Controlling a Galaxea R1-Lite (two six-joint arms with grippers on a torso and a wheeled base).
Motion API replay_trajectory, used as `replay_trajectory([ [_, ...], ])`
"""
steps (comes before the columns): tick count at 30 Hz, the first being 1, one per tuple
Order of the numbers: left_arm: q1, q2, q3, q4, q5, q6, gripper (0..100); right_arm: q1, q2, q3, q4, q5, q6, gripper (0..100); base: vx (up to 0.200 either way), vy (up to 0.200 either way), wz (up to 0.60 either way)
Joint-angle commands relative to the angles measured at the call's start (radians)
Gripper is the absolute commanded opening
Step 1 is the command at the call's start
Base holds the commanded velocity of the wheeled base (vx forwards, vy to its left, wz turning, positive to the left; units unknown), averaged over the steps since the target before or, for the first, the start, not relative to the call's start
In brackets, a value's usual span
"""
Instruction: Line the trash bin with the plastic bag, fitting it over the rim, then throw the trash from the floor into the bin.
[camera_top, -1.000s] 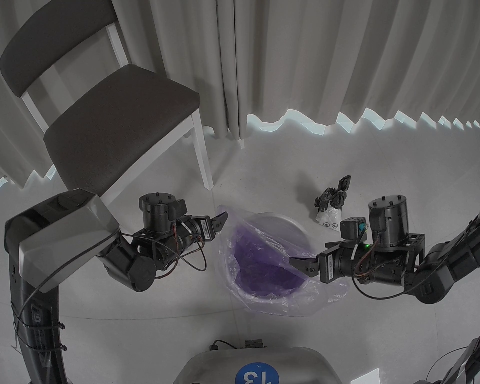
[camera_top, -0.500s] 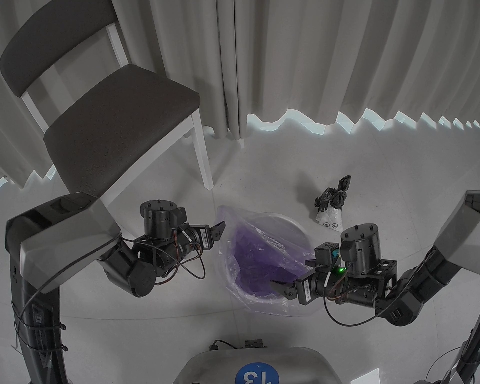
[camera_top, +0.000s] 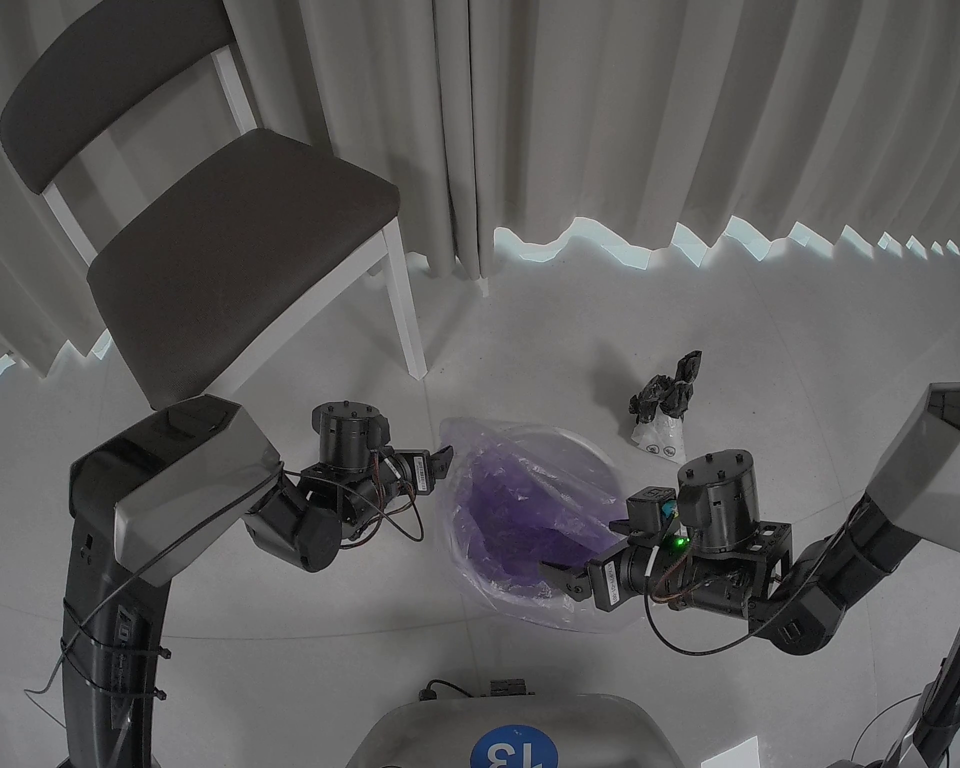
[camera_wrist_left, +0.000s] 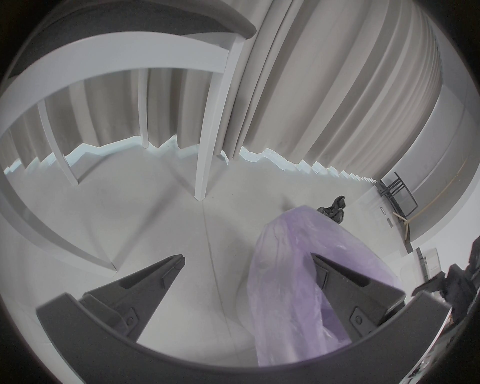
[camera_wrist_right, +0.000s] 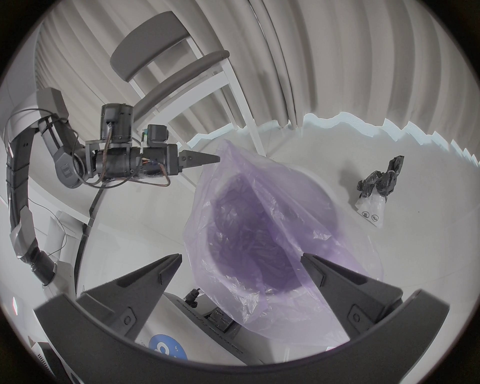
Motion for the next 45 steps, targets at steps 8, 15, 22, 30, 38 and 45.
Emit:
replay_trajectory([
  [8,0.008,-0.120,0.067,0.001,-0.002,-0.011,100,-0.004,-0.025,-0.010,-0.003,-0.013,-0.002,100,0.000,0.000,0.00],
  [15,0.034,-0.284,0.227,-0.015,-0.008,-0.017,100,-0.010,0.001,-0.092,0.003,-0.013,-0.045,100,0.000,0.000,0.00],
  [22,0.053,-0.352,0.296,-0.019,-0.015,-0.080,100,-0.035,0.087,-0.144,-0.006,-0.014,-0.125,100,0.000,0.000,0.00],
  [30,0.028,-0.200,0.251,-0.068,-0.015,-0.086,100,-0.058,0.087,-0.142,-0.006,-0.017,-0.127,100,0.000,0.000,0.00],
  [38,0.030,0.007,0.067,-0.067,-0.007,-0.074,100,-0.078,0.093,-0.147,-0.006,-0.019,-0.127,100,0.000,0.000,0.00],
  [45,0.045,0.065,-0.023,0.010,-0.004,-0.070,100,-0.078,0.095,-0.147,-0.006,-0.019,-0.127,100,0.000,0.000,0.00],
])
